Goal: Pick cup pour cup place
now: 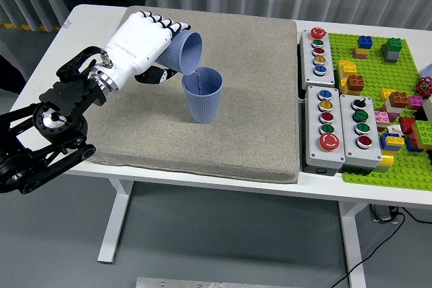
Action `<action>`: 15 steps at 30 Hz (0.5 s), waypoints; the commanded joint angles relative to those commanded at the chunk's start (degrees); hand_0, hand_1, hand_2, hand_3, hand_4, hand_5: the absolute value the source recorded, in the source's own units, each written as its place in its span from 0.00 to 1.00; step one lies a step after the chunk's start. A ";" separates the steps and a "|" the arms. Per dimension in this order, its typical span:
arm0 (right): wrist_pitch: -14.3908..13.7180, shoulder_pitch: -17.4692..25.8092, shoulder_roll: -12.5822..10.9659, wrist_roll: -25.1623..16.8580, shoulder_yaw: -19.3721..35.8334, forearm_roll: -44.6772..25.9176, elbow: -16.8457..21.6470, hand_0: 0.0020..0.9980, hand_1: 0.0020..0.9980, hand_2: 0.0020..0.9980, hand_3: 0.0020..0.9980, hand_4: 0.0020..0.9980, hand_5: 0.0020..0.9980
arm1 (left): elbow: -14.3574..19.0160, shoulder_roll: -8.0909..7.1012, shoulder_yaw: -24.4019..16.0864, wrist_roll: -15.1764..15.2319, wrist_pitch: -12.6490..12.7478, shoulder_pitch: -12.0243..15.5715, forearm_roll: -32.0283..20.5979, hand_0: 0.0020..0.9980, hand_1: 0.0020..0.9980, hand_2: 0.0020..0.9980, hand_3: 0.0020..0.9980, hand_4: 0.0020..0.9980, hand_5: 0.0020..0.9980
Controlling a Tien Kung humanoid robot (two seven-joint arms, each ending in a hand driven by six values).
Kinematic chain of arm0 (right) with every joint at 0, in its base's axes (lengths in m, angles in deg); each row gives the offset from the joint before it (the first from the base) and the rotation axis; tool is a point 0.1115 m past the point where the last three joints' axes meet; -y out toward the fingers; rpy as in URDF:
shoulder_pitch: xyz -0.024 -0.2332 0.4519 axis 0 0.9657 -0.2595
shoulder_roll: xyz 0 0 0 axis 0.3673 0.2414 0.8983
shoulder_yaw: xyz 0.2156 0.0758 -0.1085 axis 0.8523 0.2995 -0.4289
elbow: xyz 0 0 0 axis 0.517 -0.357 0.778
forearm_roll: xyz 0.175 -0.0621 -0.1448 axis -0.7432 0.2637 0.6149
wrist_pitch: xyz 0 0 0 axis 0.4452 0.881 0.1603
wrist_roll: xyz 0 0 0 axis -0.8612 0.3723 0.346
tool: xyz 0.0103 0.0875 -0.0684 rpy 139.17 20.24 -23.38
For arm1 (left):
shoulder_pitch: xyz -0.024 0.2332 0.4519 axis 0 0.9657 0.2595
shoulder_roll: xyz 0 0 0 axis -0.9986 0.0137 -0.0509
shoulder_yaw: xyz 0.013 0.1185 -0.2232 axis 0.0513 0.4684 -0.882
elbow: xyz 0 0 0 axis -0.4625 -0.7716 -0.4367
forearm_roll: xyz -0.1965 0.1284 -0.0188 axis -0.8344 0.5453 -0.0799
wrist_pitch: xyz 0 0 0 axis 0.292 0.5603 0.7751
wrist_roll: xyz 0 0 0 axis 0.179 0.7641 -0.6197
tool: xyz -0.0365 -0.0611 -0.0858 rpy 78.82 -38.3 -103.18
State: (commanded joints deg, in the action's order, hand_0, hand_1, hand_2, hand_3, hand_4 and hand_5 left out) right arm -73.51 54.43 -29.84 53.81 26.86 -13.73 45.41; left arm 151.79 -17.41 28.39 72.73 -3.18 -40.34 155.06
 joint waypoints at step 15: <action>0.03 -0.03 0.00 0.01 0.13 0.14 0.00 0.68 0.65 0.57 0.58 0.00 0.00 | -0.03 -0.06 -0.40 -0.03 -0.12 -0.24 0.00 0.53 0.52 0.53 0.54 0.63 0.10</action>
State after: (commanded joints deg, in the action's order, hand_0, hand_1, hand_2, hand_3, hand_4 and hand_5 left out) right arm -73.48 54.39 -29.85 53.82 26.99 -13.59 45.41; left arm 151.77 -17.47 27.99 72.70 -3.30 -40.57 155.06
